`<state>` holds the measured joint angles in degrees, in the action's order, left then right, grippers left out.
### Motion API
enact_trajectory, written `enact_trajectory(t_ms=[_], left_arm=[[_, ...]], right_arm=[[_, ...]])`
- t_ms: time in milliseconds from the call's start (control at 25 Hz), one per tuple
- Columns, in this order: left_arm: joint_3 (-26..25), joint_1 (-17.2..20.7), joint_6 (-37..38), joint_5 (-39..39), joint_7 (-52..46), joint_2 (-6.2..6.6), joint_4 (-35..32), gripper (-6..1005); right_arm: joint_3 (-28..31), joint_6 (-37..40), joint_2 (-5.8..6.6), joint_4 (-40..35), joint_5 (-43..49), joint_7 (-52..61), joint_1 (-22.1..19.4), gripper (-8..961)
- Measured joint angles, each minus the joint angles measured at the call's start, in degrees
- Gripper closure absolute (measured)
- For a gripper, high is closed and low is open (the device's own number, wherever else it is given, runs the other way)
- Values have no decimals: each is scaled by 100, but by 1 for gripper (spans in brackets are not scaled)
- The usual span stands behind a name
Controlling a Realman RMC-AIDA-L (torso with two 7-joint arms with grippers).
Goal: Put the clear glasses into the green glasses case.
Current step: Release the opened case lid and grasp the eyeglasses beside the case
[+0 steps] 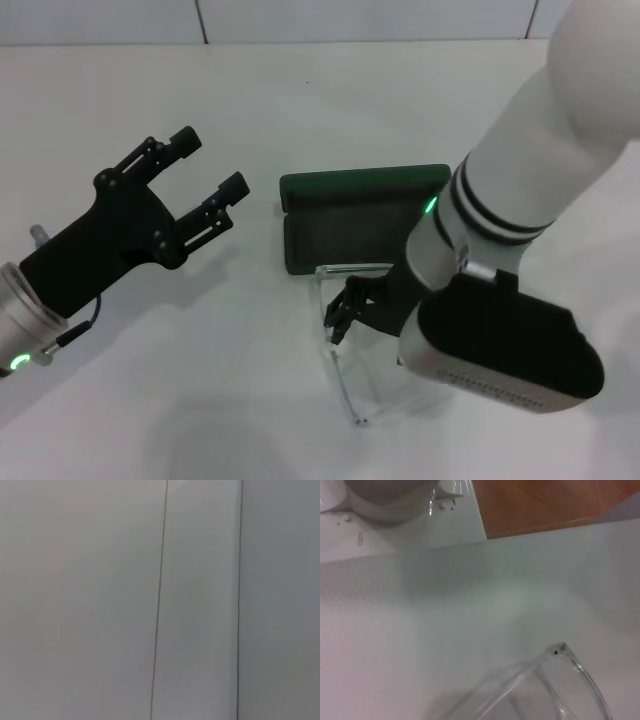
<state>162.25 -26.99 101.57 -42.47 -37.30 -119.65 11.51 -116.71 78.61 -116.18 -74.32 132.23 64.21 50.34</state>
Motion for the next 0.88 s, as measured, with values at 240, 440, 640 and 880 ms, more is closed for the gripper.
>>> enact_trajectory(t_ms=[240,440,640,880], left_arm=[[0,-2,0,-93,3,-8,0,226],[0,36,0,-96,4,-7,0,227],[10,70,0,-96,4,-5,-1,227],[39,71,15,-82,4,-5,0,227]], right_arm=[[-255,-286,0,14,88,113,29,259],[-132,-205,0,-125,87,122,-7,289],[590,595,3,-759,-6,68,-254,295],[615,548,1,-1025,-148,-109,-439,295]])
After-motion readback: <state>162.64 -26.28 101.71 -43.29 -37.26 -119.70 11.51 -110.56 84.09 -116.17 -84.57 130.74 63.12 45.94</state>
